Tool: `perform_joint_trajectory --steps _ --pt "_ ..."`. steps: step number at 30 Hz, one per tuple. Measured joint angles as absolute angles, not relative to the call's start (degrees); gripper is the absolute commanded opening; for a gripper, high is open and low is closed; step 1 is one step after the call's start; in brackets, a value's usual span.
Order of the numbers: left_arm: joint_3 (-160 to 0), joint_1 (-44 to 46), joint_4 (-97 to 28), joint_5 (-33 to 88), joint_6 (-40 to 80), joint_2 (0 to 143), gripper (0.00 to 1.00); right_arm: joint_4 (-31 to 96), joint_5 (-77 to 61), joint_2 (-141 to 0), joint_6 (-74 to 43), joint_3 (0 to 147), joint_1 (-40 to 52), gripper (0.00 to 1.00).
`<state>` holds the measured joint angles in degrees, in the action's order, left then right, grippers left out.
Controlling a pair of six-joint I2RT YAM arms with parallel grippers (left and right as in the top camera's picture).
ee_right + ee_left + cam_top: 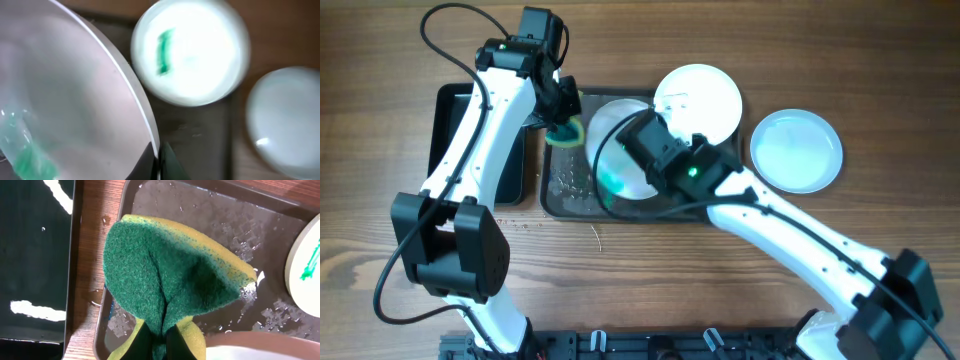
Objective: Clean dirty plates on tray and stack at the side
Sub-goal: 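Lift the second plate with the right gripper and stack it on the clean plate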
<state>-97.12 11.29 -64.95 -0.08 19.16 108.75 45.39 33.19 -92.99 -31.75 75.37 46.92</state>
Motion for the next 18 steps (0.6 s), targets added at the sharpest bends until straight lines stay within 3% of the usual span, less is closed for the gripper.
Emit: perform_joint_trajectory --steps 12,18 --pt "-97.1 11.3 -64.9 -0.1 19.2 108.7 0.04 47.1 63.3 -91.3 -26.7 75.4 54.2 0.04" --pt "-97.1 11.3 -64.9 -0.1 19.1 108.7 0.04 38.0 78.4 -91.3 -17.5 75.4 59.6 0.04"
